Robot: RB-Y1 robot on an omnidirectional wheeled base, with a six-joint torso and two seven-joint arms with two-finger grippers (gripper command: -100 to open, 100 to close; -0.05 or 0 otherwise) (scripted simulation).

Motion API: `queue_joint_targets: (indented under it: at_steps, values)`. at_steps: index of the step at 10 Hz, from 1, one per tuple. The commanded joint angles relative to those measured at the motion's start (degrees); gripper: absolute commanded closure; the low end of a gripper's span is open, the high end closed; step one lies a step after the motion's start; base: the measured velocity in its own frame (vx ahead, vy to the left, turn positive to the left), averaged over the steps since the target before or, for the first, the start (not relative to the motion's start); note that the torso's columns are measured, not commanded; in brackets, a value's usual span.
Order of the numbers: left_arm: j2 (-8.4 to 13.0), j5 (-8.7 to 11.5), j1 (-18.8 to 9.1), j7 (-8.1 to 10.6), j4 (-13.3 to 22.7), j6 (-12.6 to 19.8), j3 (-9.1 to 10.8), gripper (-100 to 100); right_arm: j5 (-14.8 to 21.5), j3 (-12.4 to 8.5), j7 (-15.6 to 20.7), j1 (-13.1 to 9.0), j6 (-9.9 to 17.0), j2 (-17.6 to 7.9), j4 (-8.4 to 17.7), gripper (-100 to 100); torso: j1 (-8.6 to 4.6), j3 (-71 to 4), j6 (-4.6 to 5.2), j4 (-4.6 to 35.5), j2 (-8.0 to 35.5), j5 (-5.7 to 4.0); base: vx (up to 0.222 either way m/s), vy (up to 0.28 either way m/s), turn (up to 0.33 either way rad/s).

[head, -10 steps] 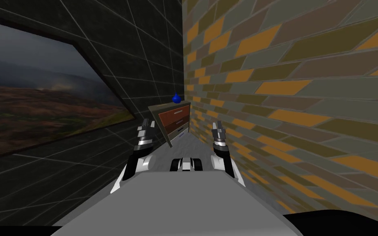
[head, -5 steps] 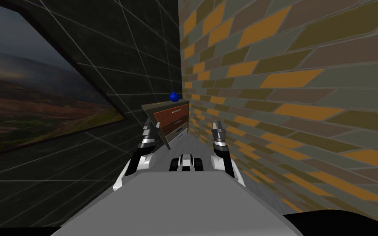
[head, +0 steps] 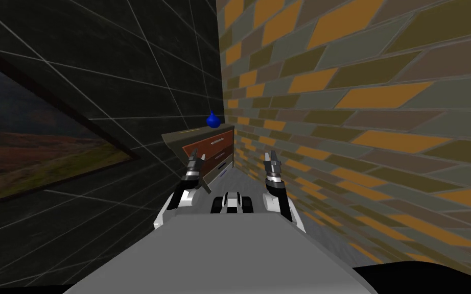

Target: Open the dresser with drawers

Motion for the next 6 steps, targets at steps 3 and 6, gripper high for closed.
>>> queue_joint_targets:
  at_steps: [3,6]
  values:
    - [2.33,-0.58,-2.46,0.63,4.27,3.82,-2.25,-100,0.00,-0.01,0.00,0.00,0.00,-0.01,0.00,0,0.25,-0.04,0.00,-0.01,-0.05,0.07,0.158,0.126,-0.138]
    - [3.95,-1.02,-4.48,0.98,7.48,6.67,-3.82,-100,0.00,-0.01,0.00,0.01,0.00,-0.01,0.00,0,0.00,-0.11,0.01,-0.05,-0.18,0.00,0.173,0.127,-0.157]
